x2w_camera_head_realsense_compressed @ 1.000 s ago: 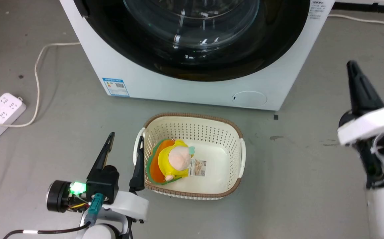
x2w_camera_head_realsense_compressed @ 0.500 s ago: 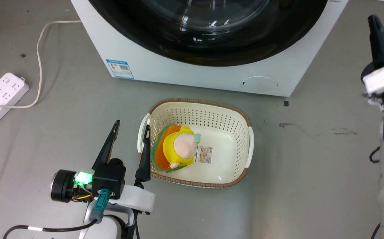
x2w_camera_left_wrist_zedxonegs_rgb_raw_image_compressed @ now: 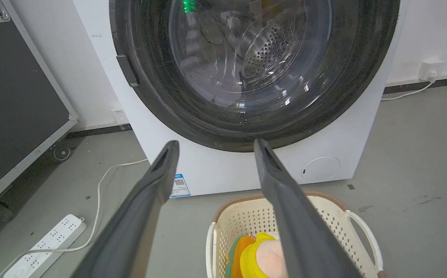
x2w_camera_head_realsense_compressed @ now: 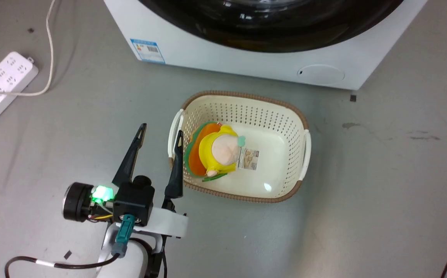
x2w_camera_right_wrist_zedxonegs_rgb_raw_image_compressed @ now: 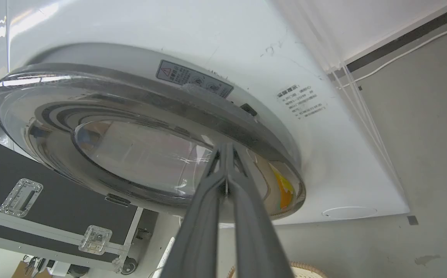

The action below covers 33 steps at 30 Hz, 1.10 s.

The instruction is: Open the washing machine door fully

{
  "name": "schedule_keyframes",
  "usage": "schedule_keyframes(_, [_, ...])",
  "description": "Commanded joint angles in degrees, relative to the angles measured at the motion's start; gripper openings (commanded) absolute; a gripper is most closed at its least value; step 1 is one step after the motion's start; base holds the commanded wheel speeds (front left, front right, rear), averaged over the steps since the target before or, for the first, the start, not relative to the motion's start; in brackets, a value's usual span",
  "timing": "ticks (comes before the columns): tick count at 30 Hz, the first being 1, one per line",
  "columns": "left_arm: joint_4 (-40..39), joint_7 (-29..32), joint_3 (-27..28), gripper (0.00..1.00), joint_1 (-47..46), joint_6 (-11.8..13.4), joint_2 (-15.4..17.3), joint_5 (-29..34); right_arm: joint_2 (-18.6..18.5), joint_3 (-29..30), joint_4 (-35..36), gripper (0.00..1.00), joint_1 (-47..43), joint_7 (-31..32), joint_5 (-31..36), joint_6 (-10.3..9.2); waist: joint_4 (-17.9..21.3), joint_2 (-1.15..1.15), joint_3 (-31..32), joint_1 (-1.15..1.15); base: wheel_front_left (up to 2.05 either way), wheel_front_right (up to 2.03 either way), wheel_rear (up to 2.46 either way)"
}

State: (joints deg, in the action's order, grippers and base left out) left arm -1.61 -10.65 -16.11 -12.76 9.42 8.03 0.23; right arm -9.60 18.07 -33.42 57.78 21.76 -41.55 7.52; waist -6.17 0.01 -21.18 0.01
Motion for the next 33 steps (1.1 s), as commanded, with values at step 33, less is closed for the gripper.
schedule_keyframes(33, [-3.8, -4.3, -7.2, 1.00, -7.8, 4.9, 2.0, -0.3, -10.2, 14.1, -33.5, 0.00, 37.4, 19.8, -4.7, -0.03, -5.5, -0.01, -11.5, -0.01, 0.00, 0.00, 0.00])
